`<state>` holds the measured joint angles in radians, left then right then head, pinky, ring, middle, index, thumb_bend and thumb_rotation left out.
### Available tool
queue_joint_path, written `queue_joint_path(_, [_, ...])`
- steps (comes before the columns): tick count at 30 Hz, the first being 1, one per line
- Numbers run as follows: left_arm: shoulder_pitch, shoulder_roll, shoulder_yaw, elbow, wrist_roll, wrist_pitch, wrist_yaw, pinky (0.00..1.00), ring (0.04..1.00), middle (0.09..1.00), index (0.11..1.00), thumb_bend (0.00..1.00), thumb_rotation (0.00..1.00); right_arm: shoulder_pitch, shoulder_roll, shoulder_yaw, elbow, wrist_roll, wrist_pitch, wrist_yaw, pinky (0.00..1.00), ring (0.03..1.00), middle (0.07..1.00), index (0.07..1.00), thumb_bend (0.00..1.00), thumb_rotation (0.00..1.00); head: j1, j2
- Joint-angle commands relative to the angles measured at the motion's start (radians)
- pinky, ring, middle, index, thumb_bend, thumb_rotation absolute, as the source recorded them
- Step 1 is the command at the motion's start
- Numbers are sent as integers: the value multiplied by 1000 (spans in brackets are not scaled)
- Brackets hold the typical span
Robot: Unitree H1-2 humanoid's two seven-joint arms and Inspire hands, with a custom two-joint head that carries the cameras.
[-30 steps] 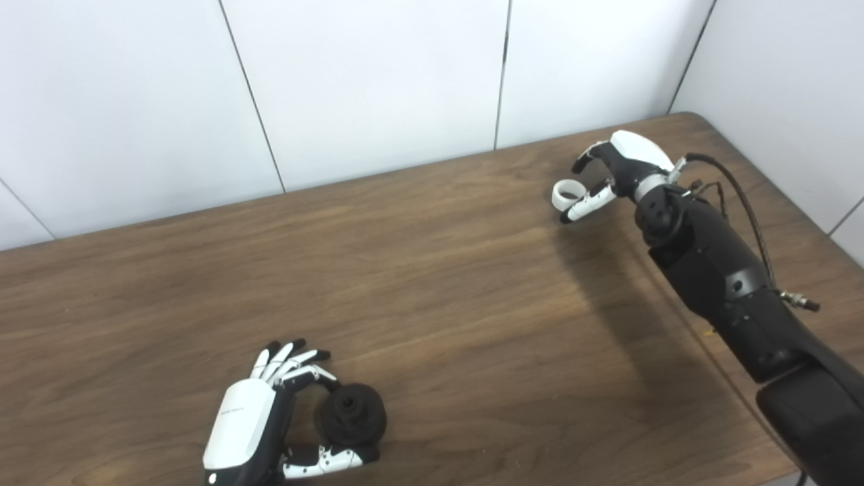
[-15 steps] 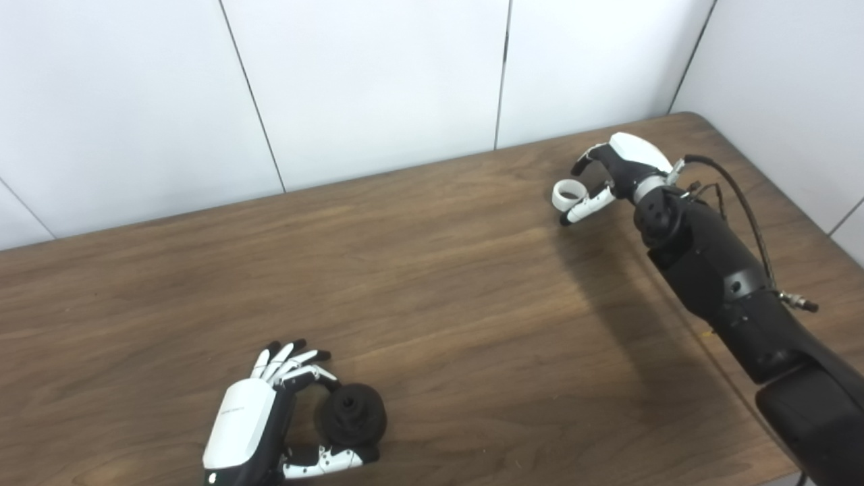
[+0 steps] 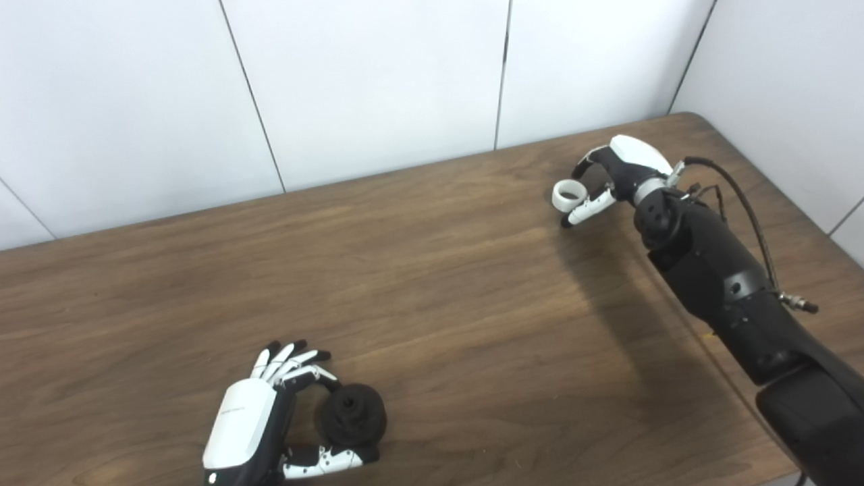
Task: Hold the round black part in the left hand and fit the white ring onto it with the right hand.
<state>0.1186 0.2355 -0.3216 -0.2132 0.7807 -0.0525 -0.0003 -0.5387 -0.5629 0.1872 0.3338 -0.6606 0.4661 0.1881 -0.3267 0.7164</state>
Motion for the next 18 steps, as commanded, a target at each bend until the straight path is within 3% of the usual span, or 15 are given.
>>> queue_joint_path(1, [17, 16, 2, -2, 23, 21, -25, 1000, 927, 811, 486, 519, 59, -45, -9, -3, -23, -16, 2, -7, 1000, 968, 912, 690, 866, 248, 1, 6])
queue_joint_path(18, [21, 12, 2, -12, 24, 26, -31, 1000, 923, 811, 486, 519, 59, -55, 4, 0, -12, -19, 2, -3, 1000, 967, 912, 683, 854, 235, 4, 13])
